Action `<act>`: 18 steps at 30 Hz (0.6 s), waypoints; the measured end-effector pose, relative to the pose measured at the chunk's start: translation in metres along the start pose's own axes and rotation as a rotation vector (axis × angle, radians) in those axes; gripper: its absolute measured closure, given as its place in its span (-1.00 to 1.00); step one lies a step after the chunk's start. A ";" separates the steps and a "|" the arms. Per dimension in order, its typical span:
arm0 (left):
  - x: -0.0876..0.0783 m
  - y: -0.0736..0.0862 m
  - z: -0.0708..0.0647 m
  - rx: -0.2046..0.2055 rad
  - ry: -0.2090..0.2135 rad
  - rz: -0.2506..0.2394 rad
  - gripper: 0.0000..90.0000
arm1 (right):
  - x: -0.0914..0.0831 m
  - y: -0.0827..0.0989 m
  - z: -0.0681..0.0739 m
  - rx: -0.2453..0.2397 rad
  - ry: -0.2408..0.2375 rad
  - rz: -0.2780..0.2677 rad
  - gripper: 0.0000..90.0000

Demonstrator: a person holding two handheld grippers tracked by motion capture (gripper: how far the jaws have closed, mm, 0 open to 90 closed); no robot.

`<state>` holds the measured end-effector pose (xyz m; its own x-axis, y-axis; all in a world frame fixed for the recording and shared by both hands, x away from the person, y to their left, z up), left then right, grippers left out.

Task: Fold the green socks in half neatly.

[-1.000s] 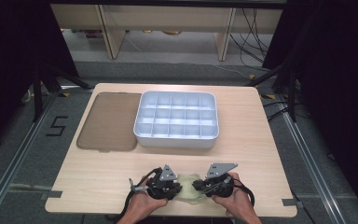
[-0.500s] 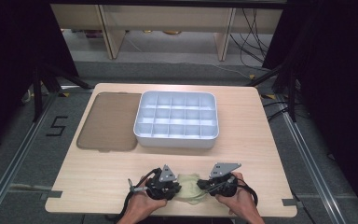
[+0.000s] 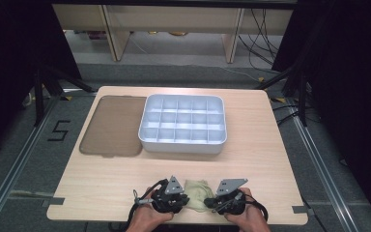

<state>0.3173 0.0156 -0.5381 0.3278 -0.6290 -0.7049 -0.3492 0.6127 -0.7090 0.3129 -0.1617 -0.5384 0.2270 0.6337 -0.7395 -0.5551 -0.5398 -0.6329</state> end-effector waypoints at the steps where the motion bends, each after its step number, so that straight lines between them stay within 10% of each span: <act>1: 0.000 0.000 0.000 -0.001 0.000 0.000 0.82 | -0.002 0.000 -0.005 -0.009 0.019 -0.009 0.92; 10: 0.001 0.000 0.001 -0.025 0.017 -0.008 0.82 | -0.011 -0.028 -0.016 0.000 0.066 -0.123 0.91; 18: 0.002 0.000 -0.006 -0.043 0.030 -0.013 0.82 | 0.014 -0.036 -0.029 -0.017 0.107 -0.060 0.91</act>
<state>0.3130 0.0111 -0.5394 0.3063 -0.6509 -0.6947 -0.3830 0.5838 -0.7159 0.3589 -0.1498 -0.5328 0.3444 0.6029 -0.7197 -0.5244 -0.5123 -0.6801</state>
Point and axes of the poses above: each handheld gripper's, and its own axes: x roughly forward along the jaws, y roughly out of its underside, z roughly to its left, the point moved 5 cm from there along x, roughly forward along the jaws, and after that the axes turned 8 degrees about x, right-handed, at the moved point
